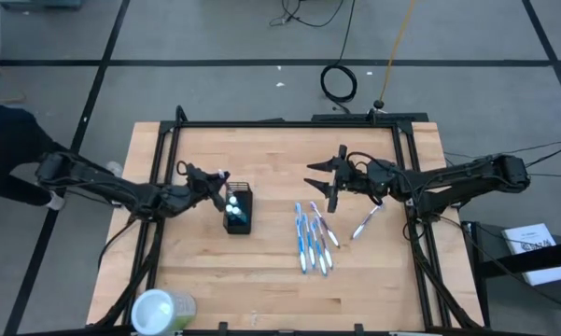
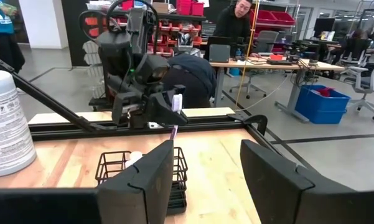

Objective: Pick & Place toothbrushing station
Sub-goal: Put the purple toothbrush into the top compartment of the mesh organizer

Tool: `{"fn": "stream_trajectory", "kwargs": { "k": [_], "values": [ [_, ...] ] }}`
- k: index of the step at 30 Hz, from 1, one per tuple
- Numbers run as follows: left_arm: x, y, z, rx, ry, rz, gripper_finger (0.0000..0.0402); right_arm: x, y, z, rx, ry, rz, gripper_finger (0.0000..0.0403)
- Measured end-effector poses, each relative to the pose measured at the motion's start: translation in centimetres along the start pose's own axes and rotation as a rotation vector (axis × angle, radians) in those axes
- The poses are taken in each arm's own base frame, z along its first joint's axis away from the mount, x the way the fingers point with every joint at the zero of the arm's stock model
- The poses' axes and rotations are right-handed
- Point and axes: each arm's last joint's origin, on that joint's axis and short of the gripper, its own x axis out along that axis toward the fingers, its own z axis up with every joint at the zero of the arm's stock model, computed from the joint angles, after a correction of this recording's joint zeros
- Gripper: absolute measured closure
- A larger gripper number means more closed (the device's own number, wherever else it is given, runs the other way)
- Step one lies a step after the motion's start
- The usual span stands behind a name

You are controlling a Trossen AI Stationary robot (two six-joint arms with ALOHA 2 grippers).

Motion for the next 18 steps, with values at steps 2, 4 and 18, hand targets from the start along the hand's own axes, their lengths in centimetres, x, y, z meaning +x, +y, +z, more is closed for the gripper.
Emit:
{"fn": "stream_trajectory", "kwargs": {
  "k": [2,4,18],
  "values": [
    [0.1,-0.1,-0.2,0.007,0.009,0.004,0.0381,0.0,0.0,0.0,0.0,0.0,0.0,0.0222],
    [0.3,-0.1,-0.6,0.023,0.023,0.009,0.0377,0.0,0.0,0.0,0.0,0.0,0.0,0.0222],
    [1.2,-0.6,-1.9,0.064,0.066,0.022,0.031,0.0,0.0,-0.4,-0.016,0.04,0.004,0.0222]
  ]
}}
